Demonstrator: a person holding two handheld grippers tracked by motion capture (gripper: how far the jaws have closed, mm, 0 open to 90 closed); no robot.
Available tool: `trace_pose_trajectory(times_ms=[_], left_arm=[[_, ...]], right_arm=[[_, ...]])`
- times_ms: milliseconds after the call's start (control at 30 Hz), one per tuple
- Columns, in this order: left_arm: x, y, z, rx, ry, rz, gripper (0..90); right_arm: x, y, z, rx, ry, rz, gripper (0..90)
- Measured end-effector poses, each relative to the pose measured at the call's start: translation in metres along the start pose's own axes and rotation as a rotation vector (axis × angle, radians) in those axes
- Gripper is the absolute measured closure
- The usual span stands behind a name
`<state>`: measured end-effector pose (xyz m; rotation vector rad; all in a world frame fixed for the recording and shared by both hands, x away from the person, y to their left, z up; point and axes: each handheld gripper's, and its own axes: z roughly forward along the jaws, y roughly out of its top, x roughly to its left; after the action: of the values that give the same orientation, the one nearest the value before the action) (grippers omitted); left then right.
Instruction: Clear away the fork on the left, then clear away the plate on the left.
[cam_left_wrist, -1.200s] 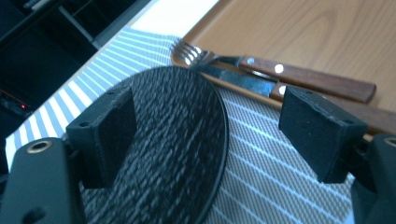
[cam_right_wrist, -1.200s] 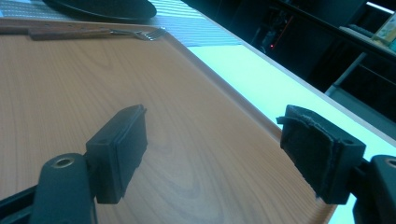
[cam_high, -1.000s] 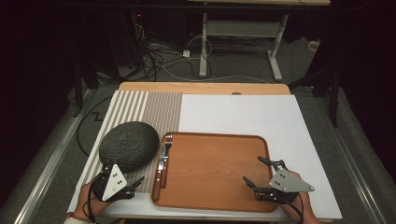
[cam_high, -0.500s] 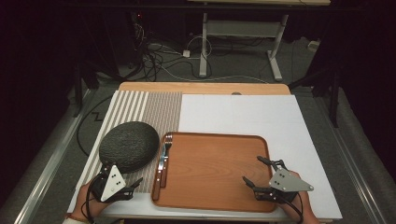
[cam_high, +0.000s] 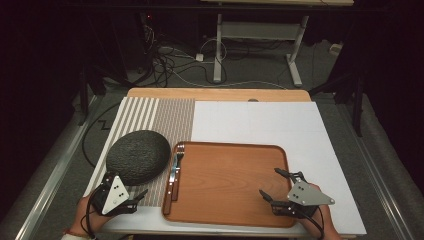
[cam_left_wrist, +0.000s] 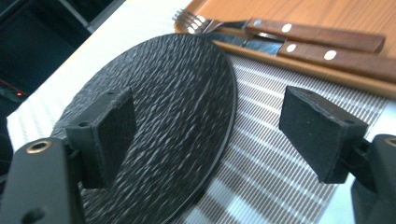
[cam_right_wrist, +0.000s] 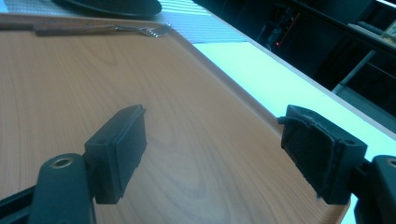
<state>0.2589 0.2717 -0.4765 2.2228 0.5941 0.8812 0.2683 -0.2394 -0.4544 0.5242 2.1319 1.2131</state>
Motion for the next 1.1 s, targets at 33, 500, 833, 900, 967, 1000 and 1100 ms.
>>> trace_pose_trajectory(times_ms=[33, 500, 833, 900, 967, 1000, 1100], left_arm=[[0.002, -0.001, -0.001, 0.004, -0.004, 0.001, 18.5], [0.023, -0.024, -0.008, 0.09, 0.017, 0.031, 18.9], [0.025, -0.027, 0.004, 0.224, 0.056, 0.16, 18.7], [0.026, -0.027, 0.005, 0.247, 0.084, 0.192, 18.7], [0.029, -0.029, 0.005, 0.259, 0.09, 0.206, 21.5], [0.03, -0.031, 0.005, 0.259, 0.104, 0.219, 23.4], [0.033, -0.034, 0.006, 0.254, 0.11, 0.25, 26.6]], right_arm=[[0.001, 0.0, 0.0, 0.002, 0.0, -0.01, 23.0], [0.004, -0.001, -0.003, 0.008, 0.0, -0.013, 22.9], [0.007, -0.002, -0.002, 0.018, 0.011, -0.02, 23.0], [0.007, -0.002, -0.002, 0.021, 0.01, -0.019, 23.0], [0.007, -0.002, -0.002, 0.018, 0.011, -0.018, 23.0], [0.007, -0.002, -0.002, 0.018, 0.012, -0.018, 23.0], [0.008, -0.003, -0.001, 0.021, 0.014, -0.016, 23.0]])
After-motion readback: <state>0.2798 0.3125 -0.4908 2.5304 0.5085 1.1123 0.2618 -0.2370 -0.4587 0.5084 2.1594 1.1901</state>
